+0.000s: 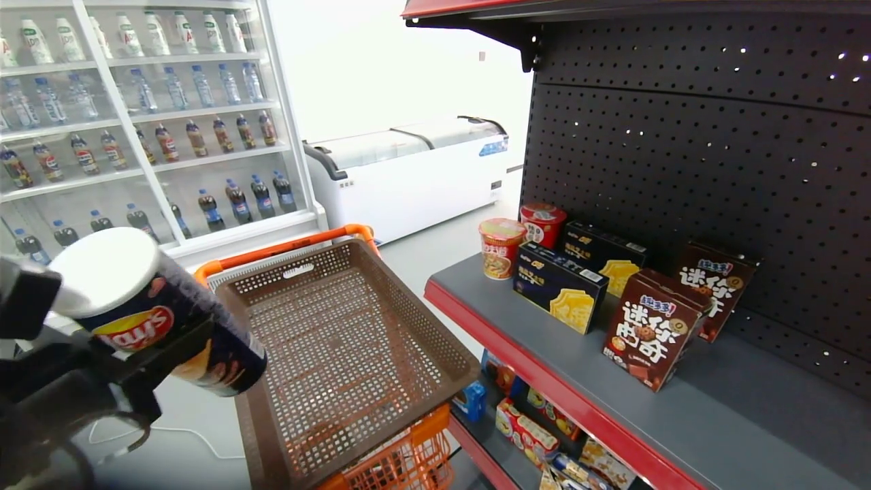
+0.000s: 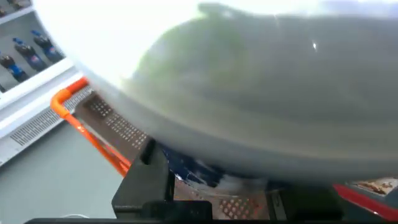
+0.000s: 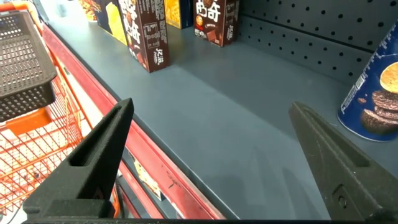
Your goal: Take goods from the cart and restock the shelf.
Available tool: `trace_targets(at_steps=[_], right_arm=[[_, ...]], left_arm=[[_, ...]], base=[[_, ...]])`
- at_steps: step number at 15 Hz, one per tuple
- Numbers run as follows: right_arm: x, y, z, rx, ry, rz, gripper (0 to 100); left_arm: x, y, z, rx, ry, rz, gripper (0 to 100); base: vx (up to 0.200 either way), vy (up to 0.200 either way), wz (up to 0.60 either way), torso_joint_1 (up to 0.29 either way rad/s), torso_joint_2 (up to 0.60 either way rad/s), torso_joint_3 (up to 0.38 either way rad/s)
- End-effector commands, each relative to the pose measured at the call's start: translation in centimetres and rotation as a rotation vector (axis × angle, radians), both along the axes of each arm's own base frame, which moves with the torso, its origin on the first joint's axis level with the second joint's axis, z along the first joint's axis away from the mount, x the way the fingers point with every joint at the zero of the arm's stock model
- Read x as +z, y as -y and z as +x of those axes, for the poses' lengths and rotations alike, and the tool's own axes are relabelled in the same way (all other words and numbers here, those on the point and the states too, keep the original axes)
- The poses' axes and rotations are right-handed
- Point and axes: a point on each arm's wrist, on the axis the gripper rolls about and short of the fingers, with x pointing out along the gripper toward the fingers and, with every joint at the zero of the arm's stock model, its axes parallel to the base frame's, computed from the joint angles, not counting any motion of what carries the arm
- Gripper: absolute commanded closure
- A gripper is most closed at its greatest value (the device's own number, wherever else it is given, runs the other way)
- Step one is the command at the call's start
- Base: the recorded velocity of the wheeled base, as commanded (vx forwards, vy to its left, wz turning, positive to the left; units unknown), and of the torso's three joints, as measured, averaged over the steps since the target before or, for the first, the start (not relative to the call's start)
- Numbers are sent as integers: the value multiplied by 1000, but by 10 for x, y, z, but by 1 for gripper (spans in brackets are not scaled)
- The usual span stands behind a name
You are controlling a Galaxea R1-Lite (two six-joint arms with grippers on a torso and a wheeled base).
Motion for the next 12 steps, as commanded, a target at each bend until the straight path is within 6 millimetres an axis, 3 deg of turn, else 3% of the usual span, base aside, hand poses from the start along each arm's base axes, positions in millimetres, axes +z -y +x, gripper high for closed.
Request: trace_targets(at_steps=[1, 6, 9, 12], right_arm=[[0, 0, 0, 0, 0, 0, 0], [0, 0, 0, 3, 0, 0, 0], [0, 0, 0, 15, 2, 0, 0], [0, 0, 0, 17, 2, 0, 0]], left_arm=[[-10, -8, -72, 23, 110, -22, 100], [-27, -16, -149, 39, 74, -13, 100], [-40, -21, -186, 98, 46, -6, 100], [-37, -22, -189, 137, 64, -10, 100]], base=[[0, 0, 0, 0, 0, 0], [0, 0, 0, 0, 0, 0], [0, 0, -600, 4, 1, 4], [0, 0, -600, -2, -1, 5]])
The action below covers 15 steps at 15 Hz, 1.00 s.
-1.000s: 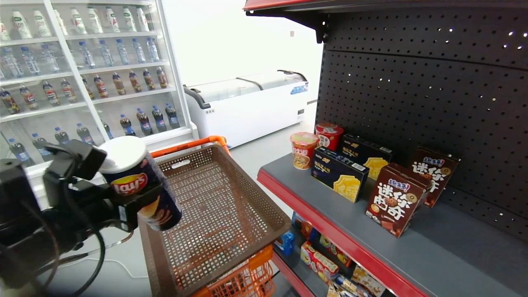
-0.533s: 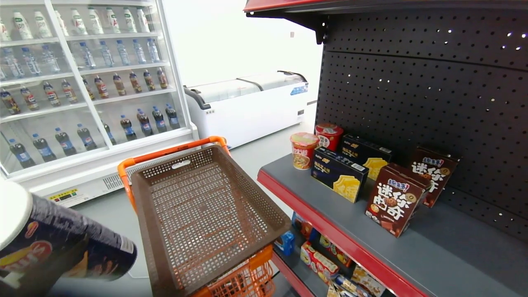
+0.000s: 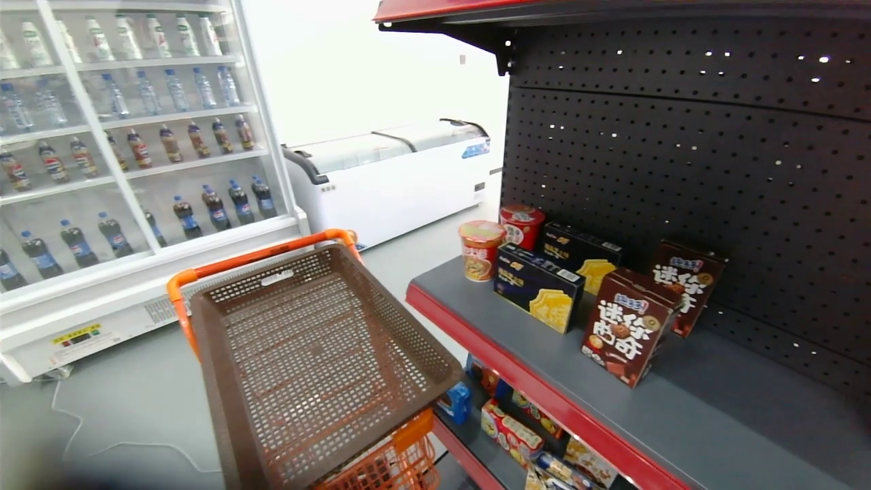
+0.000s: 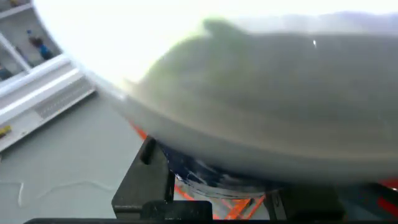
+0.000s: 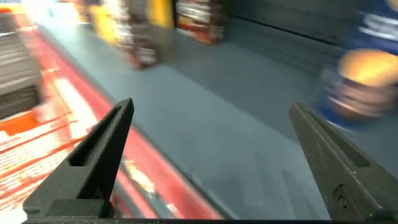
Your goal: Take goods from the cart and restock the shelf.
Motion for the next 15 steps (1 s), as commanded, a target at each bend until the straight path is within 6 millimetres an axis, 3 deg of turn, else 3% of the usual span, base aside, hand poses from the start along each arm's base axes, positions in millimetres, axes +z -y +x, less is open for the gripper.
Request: trace_targets(at_steps=[1, 15], right_arm=[[0, 0, 0, -1, -1, 0, 0], [0, 0, 0, -1, 1, 0, 0]], left_arm=[[-1, -1, -11, 5, 77, -7, 100], [-9, -1, -7, 10, 38, -40, 100]], base=[[0, 0, -600, 12, 7, 12], [0, 0, -600, 0, 2, 2]])
